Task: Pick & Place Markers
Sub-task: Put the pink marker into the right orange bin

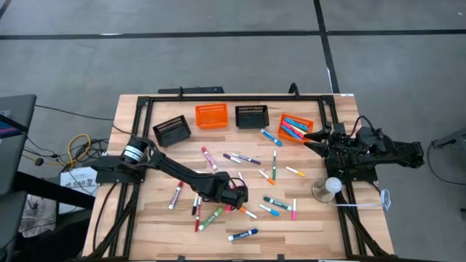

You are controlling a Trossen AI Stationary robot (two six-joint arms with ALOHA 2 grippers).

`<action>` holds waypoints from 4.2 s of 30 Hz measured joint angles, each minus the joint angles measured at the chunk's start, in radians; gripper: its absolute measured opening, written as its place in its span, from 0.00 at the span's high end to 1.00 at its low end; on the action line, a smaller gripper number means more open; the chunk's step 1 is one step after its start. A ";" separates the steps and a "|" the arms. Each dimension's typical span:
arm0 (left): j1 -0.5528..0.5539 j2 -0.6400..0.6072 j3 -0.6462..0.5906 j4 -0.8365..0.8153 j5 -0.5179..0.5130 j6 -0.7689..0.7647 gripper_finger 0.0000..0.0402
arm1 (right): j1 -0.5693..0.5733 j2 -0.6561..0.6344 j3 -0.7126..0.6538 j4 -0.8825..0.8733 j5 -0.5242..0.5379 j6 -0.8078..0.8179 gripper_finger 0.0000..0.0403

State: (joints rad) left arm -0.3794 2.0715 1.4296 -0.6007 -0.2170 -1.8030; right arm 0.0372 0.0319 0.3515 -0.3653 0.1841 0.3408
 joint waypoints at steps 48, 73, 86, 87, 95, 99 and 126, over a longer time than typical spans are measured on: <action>0.012 0.029 -0.002 -0.158 0.090 0.023 0.36 | 0.000 0.000 0.000 0.000 0.000 0.000 0.57; 0.011 0.028 -0.001 -0.132 0.031 0.012 0.36 | 0.000 0.000 0.000 0.000 -0.005 0.000 0.57; 0.015 0.029 -0.001 -0.137 0.034 0.011 0.41 | 0.000 0.000 0.000 0.000 -0.004 0.000 0.57; 0.019 0.029 -0.001 -0.139 0.044 0.011 0.43 | 0.000 0.000 0.000 0.000 -0.003 0.000 0.57; 0.047 0.028 -0.002 -0.147 0.087 0.015 0.63 | 0.000 0.000 0.000 0.000 -0.003 0.001 0.58; 0.057 0.031 0.001 -0.096 0.031 0.018 0.75 | 0.000 0.000 0.000 0.002 -0.002 0.001 0.57; 0.091 0.026 -0.002 -0.073 -0.030 0.019 0.81 | 0.000 0.000 0.000 0.004 0.002 0.000 0.57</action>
State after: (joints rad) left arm -0.2880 2.0975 1.4277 -0.6733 -0.2470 -1.7839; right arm 0.0372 0.0315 0.3511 -0.3609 0.1863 0.3409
